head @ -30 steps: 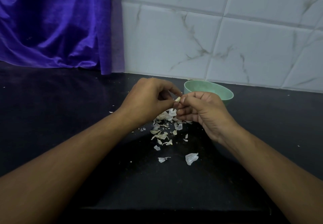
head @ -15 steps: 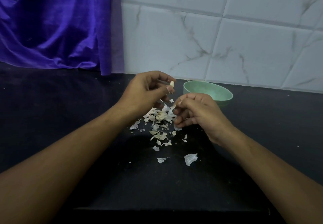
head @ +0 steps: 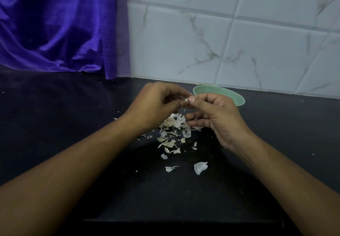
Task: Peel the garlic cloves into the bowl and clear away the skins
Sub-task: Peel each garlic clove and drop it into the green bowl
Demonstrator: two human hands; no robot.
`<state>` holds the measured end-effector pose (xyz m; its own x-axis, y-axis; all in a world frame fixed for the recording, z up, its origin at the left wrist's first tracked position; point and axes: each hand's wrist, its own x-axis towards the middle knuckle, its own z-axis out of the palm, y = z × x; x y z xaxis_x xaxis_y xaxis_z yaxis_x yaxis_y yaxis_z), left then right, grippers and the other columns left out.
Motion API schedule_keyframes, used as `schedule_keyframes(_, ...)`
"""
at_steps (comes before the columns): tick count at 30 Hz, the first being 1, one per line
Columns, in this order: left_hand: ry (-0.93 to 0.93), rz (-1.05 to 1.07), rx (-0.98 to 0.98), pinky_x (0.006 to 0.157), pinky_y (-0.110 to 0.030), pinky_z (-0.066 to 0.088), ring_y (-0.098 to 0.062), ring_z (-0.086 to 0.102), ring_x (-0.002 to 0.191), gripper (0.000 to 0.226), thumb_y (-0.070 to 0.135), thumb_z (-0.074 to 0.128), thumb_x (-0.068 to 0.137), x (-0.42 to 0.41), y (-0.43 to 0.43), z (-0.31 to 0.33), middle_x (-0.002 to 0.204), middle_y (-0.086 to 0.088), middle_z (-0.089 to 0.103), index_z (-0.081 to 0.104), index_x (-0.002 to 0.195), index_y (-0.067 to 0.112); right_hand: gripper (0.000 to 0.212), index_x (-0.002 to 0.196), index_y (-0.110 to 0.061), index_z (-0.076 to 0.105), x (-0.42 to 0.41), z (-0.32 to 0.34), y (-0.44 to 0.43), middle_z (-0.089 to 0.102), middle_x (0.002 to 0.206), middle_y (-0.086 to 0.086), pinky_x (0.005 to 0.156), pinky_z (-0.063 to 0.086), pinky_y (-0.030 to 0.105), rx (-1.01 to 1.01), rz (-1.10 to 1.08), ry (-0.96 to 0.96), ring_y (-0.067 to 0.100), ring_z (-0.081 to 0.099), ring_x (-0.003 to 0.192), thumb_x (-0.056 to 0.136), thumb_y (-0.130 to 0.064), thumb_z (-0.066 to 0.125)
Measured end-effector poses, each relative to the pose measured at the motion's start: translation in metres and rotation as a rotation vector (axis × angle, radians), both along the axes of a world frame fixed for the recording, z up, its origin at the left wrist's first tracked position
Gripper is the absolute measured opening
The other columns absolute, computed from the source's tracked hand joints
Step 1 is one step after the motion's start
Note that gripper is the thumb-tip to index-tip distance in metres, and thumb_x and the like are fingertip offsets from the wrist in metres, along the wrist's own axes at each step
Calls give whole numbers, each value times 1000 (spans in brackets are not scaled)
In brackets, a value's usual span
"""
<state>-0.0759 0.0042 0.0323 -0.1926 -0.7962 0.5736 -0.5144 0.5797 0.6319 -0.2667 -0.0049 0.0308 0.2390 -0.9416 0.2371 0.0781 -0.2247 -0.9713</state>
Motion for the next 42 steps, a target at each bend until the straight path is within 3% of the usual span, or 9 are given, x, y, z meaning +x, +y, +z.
schedule_keyframes(3, -47, 25, -32, 69, -11, 50, 7, 70, 71, 20, 17, 76, 94, 1, 0, 1, 86, 14, 79, 80, 111, 27, 7, 94, -3, 73, 0, -1, -1, 78, 88, 8, 62, 64, 30, 38, 13, -20, 18, 69, 65, 93, -11, 72)
schedule_keyframes(7, -67, 56, -57, 73, -20, 56, 9, 69, 73, 20, 21, 78, 93, 2, -1, 0, 88, 16, 79, 81, 111, 30, 8, 95, 0, 73, -1, -1, -4, 75, 84, 12, 61, 63, 30, 84, 11, -49, 18, 71, 66, 92, -7, 73)
schedule_keyframes(14, -82, 67, -72, 71, -15, 52, 10, 70, 75, 20, 22, 79, 92, 3, -2, 0, 91, 14, 80, 81, 110, 30, 11, 99, 6, 72, 0, -4, -6, 73, 84, 16, 60, 62, 28, 88, -2, -54, 20, 71, 67, 94, -3, 69)
schedule_keyframes(21, -21, 16, -44, 71, -15, 56, 4, 72, 72, 20, 15, 78, 93, 0, -1, 1, 86, 10, 80, 82, 110, 25, 8, 94, 3, 71, 1, -3, -4, 75, 81, 11, 61, 63, 29, 55, 4, -51, 19, 70, 65, 95, -1, 65)
schedule_keyframes(25, 56, 1, -26, 68, -10, 52, 7, 71, 72, 20, 11, 76, 94, -1, 0, 1, 89, 13, 79, 82, 110, 21, 16, 103, 6, 71, -1, -2, -4, 74, 92, 18, 65, 64, 31, 39, 22, -68, 21, 73, 71, 95, -7, 69)
schedule_keyframes(29, 28, 9, -26, 69, -12, 53, 6, 72, 73, 20, 13, 77, 93, 0, -1, 0, 88, 12, 80, 82, 110, 21, 17, 103, 8, 70, 1, -3, -4, 75, 97, 25, 66, 64, 30, 32, 19, -65, 20, 73, 72, 93, -6, 71)
schedule_keyframes(35, 55, 8, -12, 70, -16, 56, 2, 74, 74, 18, 14, 78, 92, -1, -3, -2, 88, 12, 80, 82, 108, 21, 5, 93, 3, 73, 1, -2, -3, 78, 94, 18, 66, 64, 29, 30, 17, -67, 20, 74, 73, 93, -1, 69)
schedule_keyframes(42, 77, 1, 19, 73, -23, 61, -3, 75, 76, 18, 15, 78, 93, -1, -3, -2, 87, 9, 80, 82, 109, 21, 7, 88, 1, 73, 2, -1, -1, 78, 93, 18, 65, 64, 28, 36, 13, -75, 20, 75, 72, 93, 1, 67)
